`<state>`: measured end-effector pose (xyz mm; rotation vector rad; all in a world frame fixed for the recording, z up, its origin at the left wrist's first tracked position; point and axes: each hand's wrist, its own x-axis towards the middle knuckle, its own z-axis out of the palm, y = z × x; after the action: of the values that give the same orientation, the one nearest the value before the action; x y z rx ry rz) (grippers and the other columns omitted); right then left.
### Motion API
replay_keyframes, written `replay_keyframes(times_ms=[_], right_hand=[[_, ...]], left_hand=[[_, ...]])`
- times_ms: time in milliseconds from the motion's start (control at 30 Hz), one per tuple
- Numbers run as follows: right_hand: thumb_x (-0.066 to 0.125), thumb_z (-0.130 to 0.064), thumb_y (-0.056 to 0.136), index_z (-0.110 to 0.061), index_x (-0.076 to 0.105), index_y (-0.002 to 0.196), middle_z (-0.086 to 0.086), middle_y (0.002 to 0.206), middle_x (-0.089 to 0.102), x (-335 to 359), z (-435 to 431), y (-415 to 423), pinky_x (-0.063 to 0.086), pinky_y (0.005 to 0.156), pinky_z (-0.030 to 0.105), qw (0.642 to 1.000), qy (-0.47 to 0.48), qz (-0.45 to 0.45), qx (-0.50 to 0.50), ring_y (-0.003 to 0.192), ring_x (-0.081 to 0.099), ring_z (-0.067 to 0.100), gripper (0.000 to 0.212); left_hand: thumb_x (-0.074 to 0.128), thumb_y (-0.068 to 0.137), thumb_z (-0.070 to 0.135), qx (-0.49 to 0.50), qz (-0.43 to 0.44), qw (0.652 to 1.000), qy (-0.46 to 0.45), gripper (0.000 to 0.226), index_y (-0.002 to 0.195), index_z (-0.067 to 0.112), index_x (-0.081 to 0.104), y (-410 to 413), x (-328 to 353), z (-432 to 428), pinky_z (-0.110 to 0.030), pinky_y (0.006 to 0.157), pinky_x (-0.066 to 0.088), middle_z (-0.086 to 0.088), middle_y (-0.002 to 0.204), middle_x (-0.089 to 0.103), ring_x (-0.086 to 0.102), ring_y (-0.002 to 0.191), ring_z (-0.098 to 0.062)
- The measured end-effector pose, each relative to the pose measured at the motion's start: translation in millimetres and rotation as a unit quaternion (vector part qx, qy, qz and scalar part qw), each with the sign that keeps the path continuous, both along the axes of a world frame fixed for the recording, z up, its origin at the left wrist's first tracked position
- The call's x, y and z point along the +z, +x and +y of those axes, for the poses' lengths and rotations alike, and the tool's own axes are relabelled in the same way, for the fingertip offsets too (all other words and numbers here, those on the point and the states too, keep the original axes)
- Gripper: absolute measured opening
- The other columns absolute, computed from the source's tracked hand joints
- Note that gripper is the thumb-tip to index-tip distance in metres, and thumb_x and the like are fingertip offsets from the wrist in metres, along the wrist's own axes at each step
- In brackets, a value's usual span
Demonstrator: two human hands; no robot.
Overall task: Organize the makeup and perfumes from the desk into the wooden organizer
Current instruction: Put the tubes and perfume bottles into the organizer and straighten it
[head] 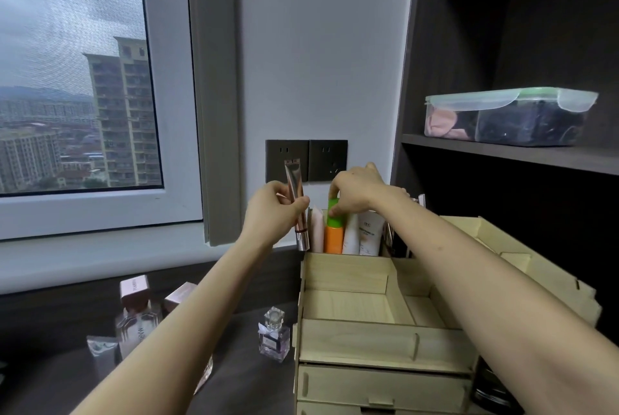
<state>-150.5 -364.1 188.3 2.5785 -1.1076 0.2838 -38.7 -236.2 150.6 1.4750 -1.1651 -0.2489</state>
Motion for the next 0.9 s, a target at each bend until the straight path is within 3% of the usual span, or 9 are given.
replay_keyframes(times_ms=[133, 200, 333, 467, 567, 733, 900], right_hand=[[0.062, -0.043, 0.084, -0.027, 0.061, 0.119, -0.003, 0.118, 0.063, 6, 7, -5, 0.026, 0.099, 0.041, 0.999, 0.016, -0.031, 0.028, 0.116, 0.049, 0.021, 0.038], [0.059, -0.046, 0.084, -0.027, 0.069, 0.102, -0.005, 0.111, 0.065, 8, 12, -5, 0.026, 0.097, 0.040, 0.996, 0.010, -0.064, 0.059, 0.113, 0.048, 0.019, 0.028], [0.050, -0.064, 0.082, -0.021, 0.067, 0.074, -0.003, 0.084, 0.058, -2, 20, 5, 0.027, 0.098, 0.042, 0.998, -0.051, -0.017, 0.038, 0.102, 0.043, 0.018, 0.047], [0.050, -0.052, 0.085, -0.018, 0.064, 0.072, 0.000, 0.087, 0.059, -16, 20, 16, 0.028, 0.096, 0.042, 0.996, -0.089, -0.019, 0.014, 0.105, 0.047, 0.021, 0.039], [0.054, -0.044, 0.084, -0.018, 0.057, 0.066, -0.001, 0.080, 0.053, -20, 19, 20, 0.029, 0.091, 0.039, 0.994, -0.080, -0.070, -0.007, 0.102, 0.048, 0.021, 0.032], [0.058, -0.037, 0.081, -0.015, 0.065, 0.069, -0.001, 0.077, 0.054, -26, 17, 24, 0.029, 0.085, 0.037, 0.982, -0.084, -0.169, -0.034, 0.096, 0.050, 0.021, 0.026], [0.053, -0.041, 0.084, -0.017, 0.054, 0.061, -0.002, 0.070, 0.051, -32, 18, 27, 0.030, 0.091, 0.039, 0.984, -0.092, -0.144, -0.048, 0.098, 0.052, 0.021, 0.033]], left_hand=[[0.066, 0.083, 0.022, 0.014, 0.024, 0.999, -0.018, 0.012, 0.084, 0.014, 0.057, 1, 0, 1, -0.036, 0.074, 0.057, -0.013, 0.085, 0.067, 0.064, 0.072, -0.019], [0.066, 0.083, 0.022, 0.026, 0.038, 0.999, -0.026, 0.016, 0.089, 0.008, 0.060, 4, 0, 2, -0.043, 0.080, 0.057, -0.016, 0.088, 0.069, 0.067, 0.077, -0.023], [0.066, 0.083, 0.023, 0.042, 0.051, 0.997, -0.027, 0.021, 0.093, 0.006, 0.061, 6, -3, 6, -0.047, 0.084, 0.055, -0.016, 0.086, 0.069, 0.068, 0.080, -0.026], [0.067, 0.082, 0.023, 0.048, 0.061, 0.996, -0.031, 0.017, 0.088, 0.009, 0.060, 7, -6, 10, -0.048, 0.083, 0.056, -0.014, 0.082, 0.068, 0.068, 0.079, -0.026], [0.068, 0.081, 0.024, 0.052, 0.063, 0.996, -0.034, 0.014, 0.084, 0.012, 0.059, 8, -7, 13, -0.048, 0.081, 0.056, -0.009, 0.076, 0.065, 0.067, 0.077, -0.024], [0.069, 0.080, 0.023, 0.051, 0.077, 0.995, -0.041, 0.014, 0.075, 0.018, 0.056, 9, -8, 15, -0.049, 0.081, 0.056, -0.005, 0.070, 0.061, 0.067, 0.076, -0.026], [0.070, 0.079, 0.024, 0.056, 0.069, 0.995, -0.046, 0.016, 0.074, 0.019, 0.056, 6, -8, 18, -0.049, 0.082, 0.056, -0.014, 0.077, 0.066, 0.068, 0.081, -0.031]])
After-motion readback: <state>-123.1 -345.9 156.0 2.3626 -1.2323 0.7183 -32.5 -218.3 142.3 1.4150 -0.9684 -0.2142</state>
